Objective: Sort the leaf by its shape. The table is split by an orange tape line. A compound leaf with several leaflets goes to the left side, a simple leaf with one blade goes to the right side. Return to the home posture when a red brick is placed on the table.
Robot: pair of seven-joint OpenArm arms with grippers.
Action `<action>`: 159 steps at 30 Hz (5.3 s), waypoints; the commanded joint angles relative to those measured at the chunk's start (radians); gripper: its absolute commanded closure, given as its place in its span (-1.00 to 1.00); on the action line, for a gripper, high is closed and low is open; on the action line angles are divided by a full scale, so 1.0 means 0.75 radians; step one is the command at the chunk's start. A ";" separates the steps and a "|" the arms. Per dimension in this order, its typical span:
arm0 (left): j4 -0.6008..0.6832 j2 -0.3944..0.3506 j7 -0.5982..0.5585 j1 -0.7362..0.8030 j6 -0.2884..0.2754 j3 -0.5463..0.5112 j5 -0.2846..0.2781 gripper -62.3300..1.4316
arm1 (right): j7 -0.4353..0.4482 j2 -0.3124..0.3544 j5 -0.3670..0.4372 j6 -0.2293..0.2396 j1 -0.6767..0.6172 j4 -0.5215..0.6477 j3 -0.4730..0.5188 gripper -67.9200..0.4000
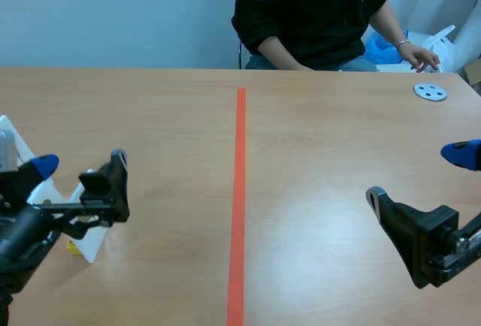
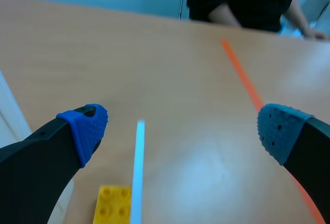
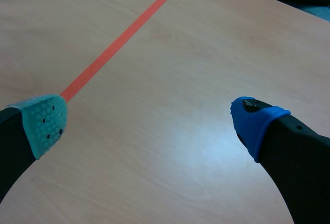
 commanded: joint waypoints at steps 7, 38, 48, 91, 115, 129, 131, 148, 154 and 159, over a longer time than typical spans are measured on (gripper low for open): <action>0.439 -0.042 0.145 0.153 -0.135 -0.005 0.001 -1.00 | 0.023 0.007 0.005 0.000 0.015 0.015 0.002 -1.00; 0.696 -0.296 0.542 0.435 -0.227 0.258 0.002 -1.00 | 0.031 0.007 0.011 -0.001 0.016 0.015 0.002 -1.00; 0.661 -0.296 0.554 0.400 -0.217 0.262 0.001 -1.00 | 0.034 0.007 0.010 -0.001 0.015 0.015 0.002 -1.00; 0.661 -0.296 0.535 0.400 -0.217 0.259 -0.047 -1.00 | 0.025 0.012 0.010 0.168 0.245 -0.164 -0.031 -1.00; 0.661 -0.296 0.532 0.400 -0.217 0.257 -0.033 -1.00 | 0.330 -0.180 -0.263 0.173 1.038 -0.995 -0.711 -1.00; 0.661 -0.289 0.533 0.400 -0.211 0.257 -0.006 -1.00 | 0.395 -0.411 -0.363 -0.055 1.243 -1.332 -0.979 -1.00; 0.661 -0.288 0.533 0.400 -0.205 0.257 -0.006 -1.00 | 0.400 -0.426 -0.363 -0.069 1.245 -1.358 -0.999 -1.00; 0.661 -0.289 0.532 0.400 -0.190 0.257 0.026 -1.00 | 0.440 -0.424 -0.366 -0.076 1.228 -1.390 -1.063 -0.26; 0.661 -0.289 0.532 0.400 -0.190 0.257 0.026 -1.00 | 0.444 -0.421 -0.366 -0.076 1.227 -1.390 -1.063 0.02; 0.661 -0.289 0.528 0.400 -0.190 0.257 0.026 -1.00 | 0.444 -0.404 -0.366 -0.076 1.227 -1.390 -1.063 0.23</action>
